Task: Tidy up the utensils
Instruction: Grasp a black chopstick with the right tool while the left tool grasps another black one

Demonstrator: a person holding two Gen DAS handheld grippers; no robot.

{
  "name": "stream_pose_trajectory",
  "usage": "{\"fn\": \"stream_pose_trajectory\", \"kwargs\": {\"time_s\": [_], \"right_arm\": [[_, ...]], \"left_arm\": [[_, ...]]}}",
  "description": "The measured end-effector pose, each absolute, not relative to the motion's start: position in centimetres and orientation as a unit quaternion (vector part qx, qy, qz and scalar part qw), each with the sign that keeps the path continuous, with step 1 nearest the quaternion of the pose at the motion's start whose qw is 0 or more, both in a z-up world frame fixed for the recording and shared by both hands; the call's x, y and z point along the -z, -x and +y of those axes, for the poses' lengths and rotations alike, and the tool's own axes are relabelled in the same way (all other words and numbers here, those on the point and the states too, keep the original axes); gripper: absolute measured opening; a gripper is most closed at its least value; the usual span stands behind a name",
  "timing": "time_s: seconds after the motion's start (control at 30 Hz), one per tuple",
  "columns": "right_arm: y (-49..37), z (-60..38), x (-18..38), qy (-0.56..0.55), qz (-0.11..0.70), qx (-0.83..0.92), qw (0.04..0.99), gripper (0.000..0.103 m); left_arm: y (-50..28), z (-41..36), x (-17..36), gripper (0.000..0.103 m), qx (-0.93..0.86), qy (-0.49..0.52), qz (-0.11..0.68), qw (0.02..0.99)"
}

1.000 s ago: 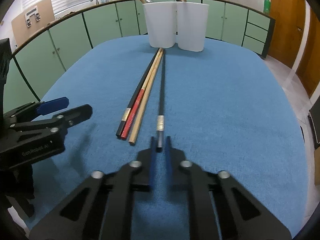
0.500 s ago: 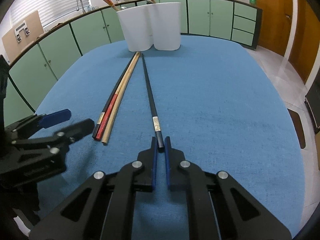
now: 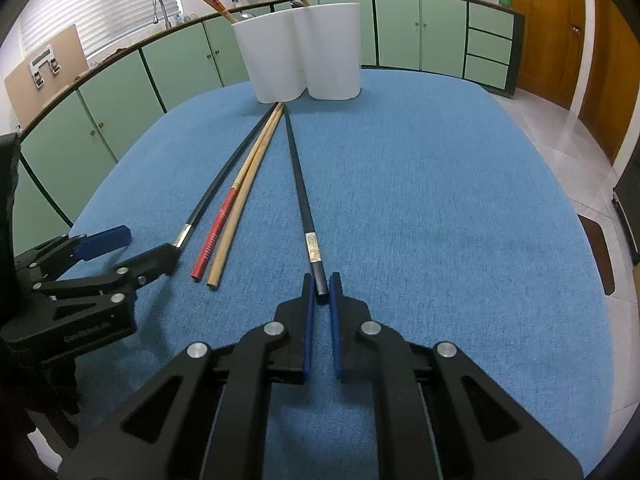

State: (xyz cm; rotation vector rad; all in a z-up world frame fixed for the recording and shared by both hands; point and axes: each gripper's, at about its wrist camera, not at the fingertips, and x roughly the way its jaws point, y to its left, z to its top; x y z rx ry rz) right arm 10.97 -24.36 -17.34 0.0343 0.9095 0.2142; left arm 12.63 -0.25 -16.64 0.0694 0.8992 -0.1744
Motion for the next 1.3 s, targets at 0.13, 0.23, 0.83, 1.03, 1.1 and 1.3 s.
{"fn": "stream_pose_trajectory", "kwargs": {"time_s": [0.13,0.23,0.83,1.03,1.1,1.3], "right_arm": [[-10.8,-24.4,17.3,-0.015,0.438,-0.109,0.892,0.011],[-10.5,-24.2,17.3,-0.010,0.437,-0.122,0.891,0.018],[-10.7,-23.6,17.4,-0.004,0.439,-0.133,0.888,0.006],[-10.3,-23.7,17.0,-0.006,0.433,-0.139,0.891,0.006],[-10.0,-23.7,16.6,-0.003,0.426,-0.139,0.894,0.006],[-9.5,-24.2,14.5,-0.008,0.407,-0.142,0.902,0.006]], "left_arm": [[-12.1,0.1,16.5,0.070,0.090,-0.026,0.434,0.896],[-12.0,0.0,16.6,0.070,0.093,-0.024,0.435,0.895],[-12.1,-1.5,16.8,0.010,0.124,-0.040,0.429,0.894],[-12.0,-1.2,16.6,0.008,0.128,-0.026,0.427,0.895],[-11.7,-1.1,16.2,0.008,0.128,-0.023,0.421,0.898],[-10.5,-0.3,13.3,0.008,0.124,-0.026,0.387,0.913]]}}
